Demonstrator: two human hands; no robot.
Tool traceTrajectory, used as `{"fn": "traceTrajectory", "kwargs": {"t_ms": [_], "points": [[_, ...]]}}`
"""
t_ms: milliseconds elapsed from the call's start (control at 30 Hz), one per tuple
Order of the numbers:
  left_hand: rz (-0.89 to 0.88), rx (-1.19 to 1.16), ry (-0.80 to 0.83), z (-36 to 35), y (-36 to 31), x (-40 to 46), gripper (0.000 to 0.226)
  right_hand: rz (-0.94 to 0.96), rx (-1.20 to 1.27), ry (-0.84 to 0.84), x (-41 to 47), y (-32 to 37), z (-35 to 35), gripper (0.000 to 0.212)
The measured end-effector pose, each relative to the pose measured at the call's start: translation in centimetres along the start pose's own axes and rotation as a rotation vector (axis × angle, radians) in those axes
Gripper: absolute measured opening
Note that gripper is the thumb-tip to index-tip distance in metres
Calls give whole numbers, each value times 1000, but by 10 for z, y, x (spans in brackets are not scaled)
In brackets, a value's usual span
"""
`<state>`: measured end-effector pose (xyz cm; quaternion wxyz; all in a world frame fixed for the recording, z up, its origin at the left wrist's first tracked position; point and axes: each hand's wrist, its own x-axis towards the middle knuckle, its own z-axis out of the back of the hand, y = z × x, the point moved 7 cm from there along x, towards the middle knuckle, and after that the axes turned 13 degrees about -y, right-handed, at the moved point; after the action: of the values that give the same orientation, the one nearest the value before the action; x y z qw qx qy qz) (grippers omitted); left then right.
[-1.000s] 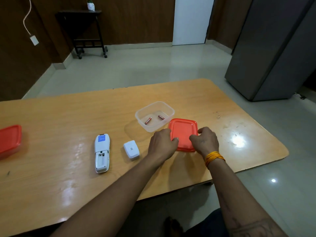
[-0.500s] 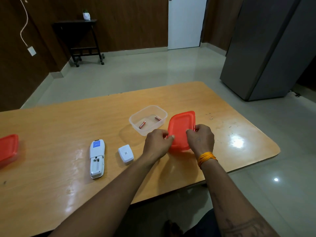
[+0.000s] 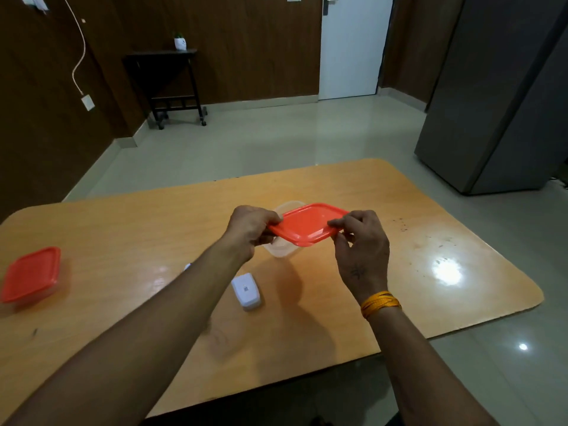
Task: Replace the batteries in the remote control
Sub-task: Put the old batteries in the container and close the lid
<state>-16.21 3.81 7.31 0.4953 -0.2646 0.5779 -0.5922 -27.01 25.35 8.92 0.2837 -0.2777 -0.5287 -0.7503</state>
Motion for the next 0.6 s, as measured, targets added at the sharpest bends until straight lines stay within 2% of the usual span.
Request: {"fn": "traceTrajectory", "kwargs": {"t_ms": [67,167,200,267,367,467,600], "points": [[-20,-30,-26,8,-3,12,5,-218,113,-43,0,-5,-8,29],[-55,-52,-93,16,1,31,2,-768,405,-41,-9,-27,-36,8],[-65,-42,-115,18,4,36,3,-879,476,-9,-12,-29,-46,14],[-93,-3,-146,20,9,44,5,-965,505,54,-19,-32,-64,28],[-207,121,-178,21,6,56,5,-982,473,67,-24,-32,-78,41],[-315,260,-202,18,1,67,4,-1032,454,33,-26,-38,-89,47],[-328,373,-194,15,9,77,3,-1098,418,46,-39,-49,-101,50]]}}
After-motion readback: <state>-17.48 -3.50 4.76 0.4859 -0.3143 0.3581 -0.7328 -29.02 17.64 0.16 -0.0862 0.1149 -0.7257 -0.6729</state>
